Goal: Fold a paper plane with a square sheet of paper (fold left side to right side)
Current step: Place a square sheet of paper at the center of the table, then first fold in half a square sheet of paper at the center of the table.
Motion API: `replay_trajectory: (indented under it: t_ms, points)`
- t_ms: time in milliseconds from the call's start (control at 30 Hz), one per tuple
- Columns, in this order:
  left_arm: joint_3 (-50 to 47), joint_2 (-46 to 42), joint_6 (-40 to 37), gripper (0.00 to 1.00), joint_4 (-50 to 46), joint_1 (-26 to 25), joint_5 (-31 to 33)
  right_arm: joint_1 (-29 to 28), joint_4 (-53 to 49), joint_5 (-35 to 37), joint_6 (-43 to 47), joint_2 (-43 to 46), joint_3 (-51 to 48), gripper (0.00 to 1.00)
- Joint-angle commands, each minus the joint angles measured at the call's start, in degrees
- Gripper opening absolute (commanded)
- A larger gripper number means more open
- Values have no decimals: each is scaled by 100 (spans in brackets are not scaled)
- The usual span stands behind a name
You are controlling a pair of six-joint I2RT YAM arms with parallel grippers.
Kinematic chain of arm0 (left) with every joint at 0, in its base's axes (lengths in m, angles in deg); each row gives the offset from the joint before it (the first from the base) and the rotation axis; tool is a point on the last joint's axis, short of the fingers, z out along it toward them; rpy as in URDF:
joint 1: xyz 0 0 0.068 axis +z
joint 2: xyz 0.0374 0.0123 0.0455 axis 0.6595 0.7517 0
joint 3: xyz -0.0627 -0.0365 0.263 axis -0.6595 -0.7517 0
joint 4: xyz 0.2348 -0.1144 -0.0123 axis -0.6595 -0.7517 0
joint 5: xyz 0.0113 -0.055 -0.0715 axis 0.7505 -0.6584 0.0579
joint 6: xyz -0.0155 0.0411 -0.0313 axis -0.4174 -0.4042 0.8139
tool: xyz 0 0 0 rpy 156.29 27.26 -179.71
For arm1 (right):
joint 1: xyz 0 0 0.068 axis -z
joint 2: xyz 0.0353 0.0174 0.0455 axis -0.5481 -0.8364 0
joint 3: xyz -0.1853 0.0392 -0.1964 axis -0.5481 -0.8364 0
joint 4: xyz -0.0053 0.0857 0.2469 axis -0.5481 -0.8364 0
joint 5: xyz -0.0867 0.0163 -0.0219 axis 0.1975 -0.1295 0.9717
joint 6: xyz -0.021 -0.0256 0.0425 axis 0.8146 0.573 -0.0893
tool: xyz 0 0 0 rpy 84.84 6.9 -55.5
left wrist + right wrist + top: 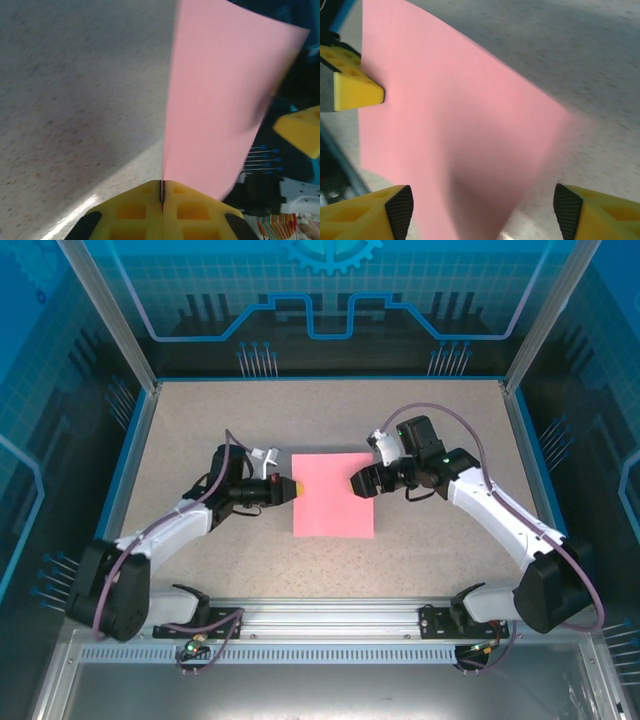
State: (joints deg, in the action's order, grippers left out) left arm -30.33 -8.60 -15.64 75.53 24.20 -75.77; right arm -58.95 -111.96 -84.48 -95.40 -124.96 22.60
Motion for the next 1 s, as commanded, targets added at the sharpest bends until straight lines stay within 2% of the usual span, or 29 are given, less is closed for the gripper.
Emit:
replay_trajectory:
  t_ms: [0,67,133,233,333,433,633,833,967]
  points:
    - [349,619,-339,3,-299,-26,310,58,-43,929,-136,-233,-89,80]
    - [554,1035,-466,2,-467,-26,423,58,212,803,-225,-454,-134,81]
    - [783,1450,-581,1,-619,-22,450,49,563,482,-389,-753,-203,77]
    - [1027,1842,-780,0,-891,-25,515,18,1064,50,-711,-1301,-298,55]
    - [1182,2044,-885,0,-1113,-18,584,-59,1324,17,-959,-1789,-310,35]
    - [1191,2067,-862,1,-1098,-26,532,-147,1420,49,-1004,-2219,-263,25]
    - [1251,2045,-734,8,-1073,-26,315,-285,1250,206,-1005,-2834,-161,21]
    - [1229,1984,13,34,-331,-129,-214,-298,1236,345,-1085,-2979,-369,21]
    - [1321,2113,425,45,92,-313,-451,-300,1385,344,-1123,-2927,-551,21]
